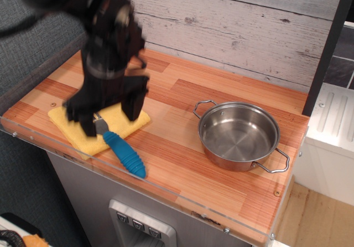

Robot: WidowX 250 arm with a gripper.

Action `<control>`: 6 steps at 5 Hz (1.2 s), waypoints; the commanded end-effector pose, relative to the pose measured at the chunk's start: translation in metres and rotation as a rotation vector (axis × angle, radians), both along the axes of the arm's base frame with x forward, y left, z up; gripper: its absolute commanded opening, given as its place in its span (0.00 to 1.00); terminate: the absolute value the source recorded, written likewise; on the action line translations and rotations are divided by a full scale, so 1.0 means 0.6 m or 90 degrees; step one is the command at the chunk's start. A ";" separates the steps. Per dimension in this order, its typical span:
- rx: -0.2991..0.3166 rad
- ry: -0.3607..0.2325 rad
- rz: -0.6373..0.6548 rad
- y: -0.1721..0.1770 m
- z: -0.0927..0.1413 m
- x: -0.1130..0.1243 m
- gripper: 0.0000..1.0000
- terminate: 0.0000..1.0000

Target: Moved blue fork on top of yellow cloth

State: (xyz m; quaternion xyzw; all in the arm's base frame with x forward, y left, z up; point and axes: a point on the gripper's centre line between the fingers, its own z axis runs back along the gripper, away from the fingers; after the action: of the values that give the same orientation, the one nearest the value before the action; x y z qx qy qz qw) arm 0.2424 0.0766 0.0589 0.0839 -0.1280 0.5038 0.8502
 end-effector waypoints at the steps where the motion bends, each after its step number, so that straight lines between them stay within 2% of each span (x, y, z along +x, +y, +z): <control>1: -0.027 0.022 -0.116 -0.011 0.076 0.049 1.00 0.00; 2: -0.031 0.026 -0.212 -0.022 0.105 0.075 1.00 0.00; 3: -0.061 0.038 -0.359 -0.040 0.126 0.095 1.00 0.00; 4: -0.072 0.063 -0.459 -0.043 0.129 0.095 1.00 0.00; 5: -0.103 0.070 -0.549 -0.024 0.132 0.080 1.00 0.00; 6: -0.087 0.106 -0.561 0.017 0.129 0.056 1.00 0.00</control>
State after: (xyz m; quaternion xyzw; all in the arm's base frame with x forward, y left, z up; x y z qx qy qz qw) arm 0.2819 0.0877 0.1234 0.0015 -0.0303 0.0922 0.9953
